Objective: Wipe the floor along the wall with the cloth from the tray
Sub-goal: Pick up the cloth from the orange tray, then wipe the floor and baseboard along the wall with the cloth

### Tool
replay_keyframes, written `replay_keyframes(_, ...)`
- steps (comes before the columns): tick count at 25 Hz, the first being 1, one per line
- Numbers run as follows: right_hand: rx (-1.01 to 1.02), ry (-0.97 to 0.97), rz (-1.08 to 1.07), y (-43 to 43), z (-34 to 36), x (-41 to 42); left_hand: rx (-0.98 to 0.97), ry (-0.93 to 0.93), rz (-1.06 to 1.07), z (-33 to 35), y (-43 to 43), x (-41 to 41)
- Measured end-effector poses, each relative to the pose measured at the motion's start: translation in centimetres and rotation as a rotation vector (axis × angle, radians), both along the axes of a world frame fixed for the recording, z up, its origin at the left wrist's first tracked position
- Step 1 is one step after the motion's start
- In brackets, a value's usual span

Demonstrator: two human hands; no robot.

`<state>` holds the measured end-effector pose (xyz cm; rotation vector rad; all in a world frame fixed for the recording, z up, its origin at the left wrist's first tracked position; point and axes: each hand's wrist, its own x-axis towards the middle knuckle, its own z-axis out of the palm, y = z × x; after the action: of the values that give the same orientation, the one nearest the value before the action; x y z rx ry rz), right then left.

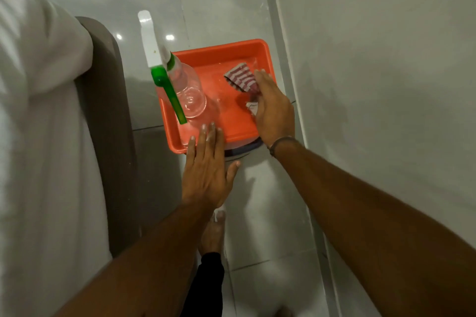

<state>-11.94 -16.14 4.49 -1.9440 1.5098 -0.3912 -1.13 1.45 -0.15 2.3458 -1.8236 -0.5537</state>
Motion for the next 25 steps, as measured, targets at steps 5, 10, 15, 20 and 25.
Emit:
replay_keyframes(5,0.265,-0.53,-0.274,6.4,6.8,-7.8,0.003,-0.033,-0.002,3.0,4.3,-5.0)
replay_keyframes(10,0.88,-1.125,-0.698,16.9,6.6,-20.8,0.089,-0.064,0.004,3.1,13.3,-12.9)
replay_keyframes(15,0.956,-0.925,-0.774,27.1,0.7,-28.5,0.215,-0.098,-0.009,-1.0,23.0,-20.4)
replay_keyframes(20,0.846,-0.493,-0.822,31.0,-9.2,-30.3,0.254,-0.03,-0.002,-6.8,27.9,-24.0)
replay_keyframes(25,0.474,-0.192,-0.703,29.1,-18.0,-28.5,0.244,-0.038,-0.054,-15.0,27.4,-23.3)
